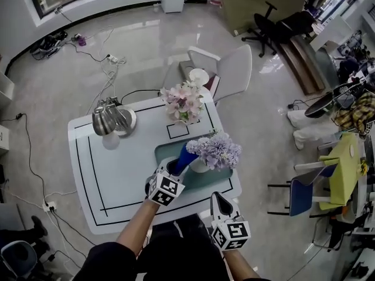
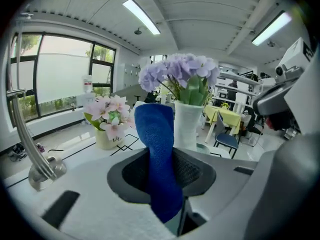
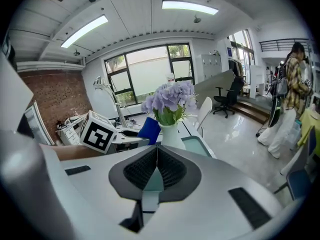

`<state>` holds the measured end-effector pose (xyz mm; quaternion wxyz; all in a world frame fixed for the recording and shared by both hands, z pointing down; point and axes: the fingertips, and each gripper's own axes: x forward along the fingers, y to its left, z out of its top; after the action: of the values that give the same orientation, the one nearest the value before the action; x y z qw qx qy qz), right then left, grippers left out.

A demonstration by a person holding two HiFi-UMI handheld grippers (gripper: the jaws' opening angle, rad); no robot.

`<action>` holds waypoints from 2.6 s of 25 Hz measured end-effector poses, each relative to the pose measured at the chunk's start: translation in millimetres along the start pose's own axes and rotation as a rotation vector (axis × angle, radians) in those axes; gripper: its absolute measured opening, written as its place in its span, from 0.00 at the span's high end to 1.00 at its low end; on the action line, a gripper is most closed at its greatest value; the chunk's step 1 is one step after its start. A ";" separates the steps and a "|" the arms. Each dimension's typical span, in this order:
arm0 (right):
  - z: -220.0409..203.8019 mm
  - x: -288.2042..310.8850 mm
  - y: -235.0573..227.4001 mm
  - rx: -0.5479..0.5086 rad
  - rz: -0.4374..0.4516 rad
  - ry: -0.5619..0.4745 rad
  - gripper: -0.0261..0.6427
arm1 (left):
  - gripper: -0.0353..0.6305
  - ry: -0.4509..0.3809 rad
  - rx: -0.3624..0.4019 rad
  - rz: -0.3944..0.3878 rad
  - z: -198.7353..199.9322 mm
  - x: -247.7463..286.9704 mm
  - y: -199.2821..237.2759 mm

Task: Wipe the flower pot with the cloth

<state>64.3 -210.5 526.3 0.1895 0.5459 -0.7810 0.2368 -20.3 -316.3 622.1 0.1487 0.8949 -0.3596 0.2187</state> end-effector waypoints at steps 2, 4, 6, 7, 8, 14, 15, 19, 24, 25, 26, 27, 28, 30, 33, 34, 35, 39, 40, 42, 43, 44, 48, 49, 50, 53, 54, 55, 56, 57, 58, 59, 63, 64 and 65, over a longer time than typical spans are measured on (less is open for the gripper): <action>1.9 -0.7 -5.0 -0.012 -0.018 0.008 0.95 | 0.77 0.007 0.020 -0.017 2.8 11.8 3.2; 2.5 0.2 -10.9 -0.015 -0.032 0.014 0.95 | 0.77 0.018 0.049 -0.035 4.7 21.3 7.5; 1.5 0.9 -18.1 -0.009 -0.047 0.022 0.95 | 0.77 0.045 0.090 -0.056 2.9 30.8 10.1; 0.6 0.5 -21.9 -0.006 -0.056 0.026 0.95 | 0.77 0.062 0.108 -0.068 0.2 35.4 10.3; -0.4 -0.1 -25.7 -0.003 -0.064 0.030 0.95 | 0.77 0.080 0.120 -0.081 -3.6 39.8 10.2; -6.5 2.0 -39.2 0.016 -0.091 0.038 0.95 | 0.77 0.207 0.165 -0.110 -40.1 61.1 19.1; -7.5 2.2 -40.0 0.018 -0.092 0.039 0.95 | 0.76 0.220 0.163 -0.110 -45.3 62.7 21.1; -9.5 3.9 -39.6 0.022 -0.086 0.040 0.95 | 0.77 0.205 0.123 -0.097 -45.1 55.7 30.5; -10.3 6.8 -33.9 0.024 -0.064 0.042 0.95 | 0.76 0.049 -0.007 -0.065 0.8 14.3 26.4; -9.8 7.1 -32.2 0.024 -0.060 0.042 0.95 | 0.76 0.028 -0.032 -0.065 7.2 8.0 21.8; -9.1 7.2 -30.5 0.022 -0.055 0.040 0.95 | 0.76 0.015 -0.055 -0.067 10.2 4.1 16.6; -8.3 6.8 -29.0 0.021 -0.050 0.038 0.95 | 0.76 0.009 -0.073 -0.071 10.3 2.5 11.1; -7.7 5.9 -28.2 0.019 -0.047 0.037 0.95 | 0.76 0.008 -0.087 -0.074 8.2 3.0 5.5; -8.1 3.2 -28.7 0.016 -0.043 0.036 0.95 | 0.76 0.020 -0.098 -0.077 0.5 8.6 -3.8; -12.9 -3.4 -33.5 0.013 -0.046 0.044 0.95 | 0.76 0.051 -0.100 -0.059 -17.3 21.3 -12.0; -14.6 -6.0 -35.8 0.012 -0.048 0.047 0.95 | 0.76 0.063 -0.103 -0.046 -23.5 24.8 -13.1; -15.7 -8.0 -38.0 0.011 -0.050 0.048 0.95 | 0.76 0.076 -0.105 -0.031 -29.3 27.8 -13.1; -14.7 -11.7 -42.4 0.007 -0.043 0.040 0.95 | 0.76 0.137 -0.113 0.014 -53.7 38.5 -6.5; -15.4 -12.5 -42.6 0.005 -0.038 0.039 0.95 | 0.76 0.152 -0.125 0.019 -60.5 40.0 -5.3; -17.7 -13.4 -41.7 0.003 -0.025 0.039 0.95 | 0.76 0.179 -0.146 0.033 -72.3 39.1 -3.3; -18.5 -13.9 -40.9 0.002 -0.018 0.039 0.95 | 0.76 0.184 -0.154 0.044 -75.6 35.8 -2.5; -19.0 -14.4 -40.1 0.000 -0.010 0.038 0.95 | 0.76 0.178 -0.162 0.053 -76.2 30.3 -2.5; -22.4 -16.4 -39.7 0.004 0.019 0.033 0.95 | 0.76 0.064 -0.170 0.054 -58.4 -5.9 -19.4; -23.5 -16.9 -40.1 0.007 0.026 0.031 0.95 | 0.77 0.036 -0.163 0.052 -52.8 -14.5 -28.1; -24.5 -17.3 -40.9 0.010 0.033 0.029 0.95 | 0.76 0.008 -0.157 0.050 -46.1 -21.2 -37.6; -27.4 -19.1 -44.7 0.010 0.052 0.028 0.95 | 0.76 -0.052 -0.147 0.043 -23.0 -25.4 -63.9; -28.3 -20.0 -45.8 0.009 0.057 0.028 0.95 | 0.76 -0.060 -0.141 0.037 -18.3 -21.9 -71.4; -28.8 -21.2 -47.2 0.008 0.062 0.027 0.95 | 0.76 -0.060 -0.135 0.030 -15.2 -16.6 -77.5; -29.0 -22.8 -49.0 0.008 0.064 0.025 0.95 | 0.76 -0.054 -0.131 0.027 -13.1 -10.3 -81.8; -29.0 -24.9 -51.5 0.010 0.065 0.022 0.95 | 0.76 -0.041 -0.131 0.027 -12.4 -3.4 -84.3; -29.0 -27.2 -54.5 0.012 0.064 0.020 0.95 | 0.76 -0.023 -0.135 0.027 -13.3 3.4 -85.7; -29.3 -29.6 -57.8 0.015 0.061 0.019 0.95 | 0.76 -0.003 -0.143 0.026 -15.8 9.8 -86.3; -33.1 -37.0 -73.9 0.032 0.048 0.015 0.95 | 0.76 0.080 -0.208 0.012 -40.4 28.0 -85.1; -34.1 -38.5 -78.2 0.035 0.045 0.015 0.95 | 0.76 0.105 -0.217 0.016 -48.2 30.5 -84.7; -35.2 -40.1 -82.4 0.038 0.043 0.016 0.95 | 0.76 0.130 -0.224 0.021 -55.6 32.1 -84.6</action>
<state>156.5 -183.6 546.2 0.1800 0.5306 -0.7864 0.2601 44.6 -252.3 676.7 0.2683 0.8528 -0.3805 0.2364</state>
